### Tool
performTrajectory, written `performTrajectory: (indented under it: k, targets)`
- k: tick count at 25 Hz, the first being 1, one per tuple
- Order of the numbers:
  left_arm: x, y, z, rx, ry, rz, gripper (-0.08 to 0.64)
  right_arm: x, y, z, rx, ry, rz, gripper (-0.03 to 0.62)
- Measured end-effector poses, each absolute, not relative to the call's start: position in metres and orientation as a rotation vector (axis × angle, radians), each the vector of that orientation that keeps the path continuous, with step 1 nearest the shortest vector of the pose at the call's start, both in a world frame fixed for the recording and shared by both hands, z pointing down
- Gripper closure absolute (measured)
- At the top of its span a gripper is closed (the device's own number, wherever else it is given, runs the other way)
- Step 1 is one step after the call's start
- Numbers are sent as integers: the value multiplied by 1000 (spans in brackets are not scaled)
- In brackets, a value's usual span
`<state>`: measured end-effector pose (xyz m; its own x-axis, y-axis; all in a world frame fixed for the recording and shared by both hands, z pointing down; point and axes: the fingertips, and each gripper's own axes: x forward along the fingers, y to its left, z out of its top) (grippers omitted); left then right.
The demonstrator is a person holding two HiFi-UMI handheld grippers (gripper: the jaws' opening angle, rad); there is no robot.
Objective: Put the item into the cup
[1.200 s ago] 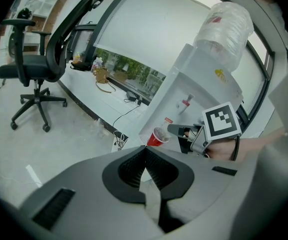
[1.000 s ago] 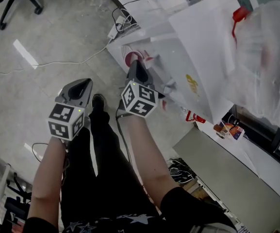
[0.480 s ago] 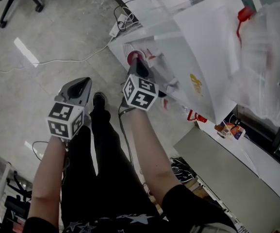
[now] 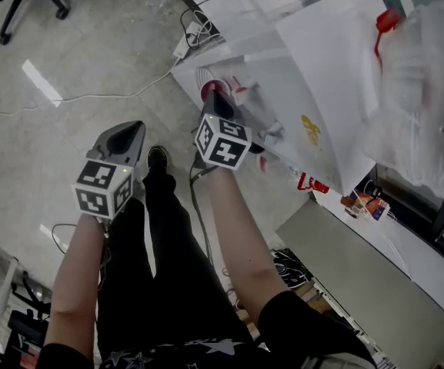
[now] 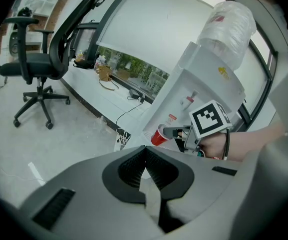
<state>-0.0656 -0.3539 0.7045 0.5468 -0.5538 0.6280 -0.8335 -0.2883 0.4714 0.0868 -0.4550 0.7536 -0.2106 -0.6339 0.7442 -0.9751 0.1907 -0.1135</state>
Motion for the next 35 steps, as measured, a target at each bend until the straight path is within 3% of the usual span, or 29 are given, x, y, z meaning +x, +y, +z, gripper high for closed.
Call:
performTrajectory:
  k: [4,6,22,35]
  targets:
    - [-66,-352,705,1981,-1118,445,554,89,-454,755,1507,-1910,800,584]
    - [-66,-351,705,1980,-1117,447,554,88,-454,755,1503,-1912,810,528]
    - [-72,-342,693,2005,-1085,483,554,87,-444,730,1551,-1905,805,525]
    - [-96,-315,630,2083,-1059,484,554,71,-404,656,1635,-1949,809,535]
